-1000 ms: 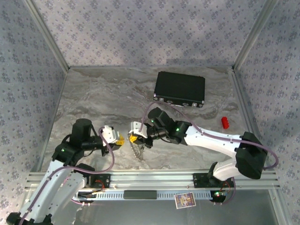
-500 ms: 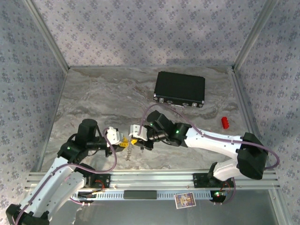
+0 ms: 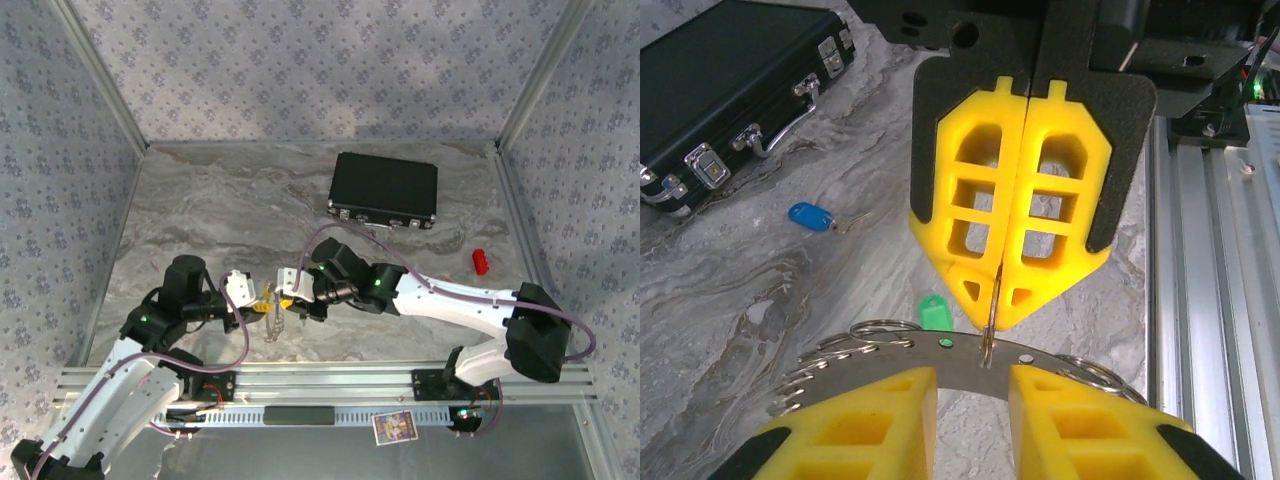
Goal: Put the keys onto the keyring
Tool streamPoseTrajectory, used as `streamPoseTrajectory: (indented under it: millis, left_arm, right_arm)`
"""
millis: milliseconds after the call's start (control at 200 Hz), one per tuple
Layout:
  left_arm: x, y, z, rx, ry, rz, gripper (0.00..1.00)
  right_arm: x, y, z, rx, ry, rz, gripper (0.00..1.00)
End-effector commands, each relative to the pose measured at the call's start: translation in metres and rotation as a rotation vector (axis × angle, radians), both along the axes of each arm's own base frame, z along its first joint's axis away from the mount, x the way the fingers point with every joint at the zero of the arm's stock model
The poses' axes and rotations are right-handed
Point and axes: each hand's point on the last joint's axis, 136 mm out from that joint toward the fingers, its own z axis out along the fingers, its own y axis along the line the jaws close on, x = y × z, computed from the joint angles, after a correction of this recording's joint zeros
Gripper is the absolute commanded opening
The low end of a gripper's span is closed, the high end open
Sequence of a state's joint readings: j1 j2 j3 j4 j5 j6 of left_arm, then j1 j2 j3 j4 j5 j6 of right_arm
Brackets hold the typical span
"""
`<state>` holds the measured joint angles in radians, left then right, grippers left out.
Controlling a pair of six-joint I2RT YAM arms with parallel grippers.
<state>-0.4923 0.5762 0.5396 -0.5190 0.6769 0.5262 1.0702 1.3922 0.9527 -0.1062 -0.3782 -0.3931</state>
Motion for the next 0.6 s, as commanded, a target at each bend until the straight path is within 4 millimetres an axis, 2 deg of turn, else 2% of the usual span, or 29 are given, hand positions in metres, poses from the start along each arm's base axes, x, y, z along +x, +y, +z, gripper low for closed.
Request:
streamPoseTrajectory:
  millis: [0,210,450,595]
  left_arm:
    - [0.002,-0.002,0.003,-0.012,-0.016,-0.008,0.25]
    - [-0.001,-0.009,0.005,-0.029,0.017,-0.049,0.23]
    - [-0.002,-0.010,0.005,-0.037,0.011,-0.060,0.15]
    - [-0.004,-0.009,0.003,-0.026,0.015,-0.066,0.00]
  right_arm:
    - [-0.002,0.008,0.015,0.044,-0.002,0.019,0.00]
    - [-0.004,0.017,0.019,0.059,-0.005,0.039,0.00]
    - [-0.005,0.025,0.025,0.086,-0.005,0.045,0.00]
    - [-0.006,0.028,0.028,0.108,0.005,0.050,0.00]
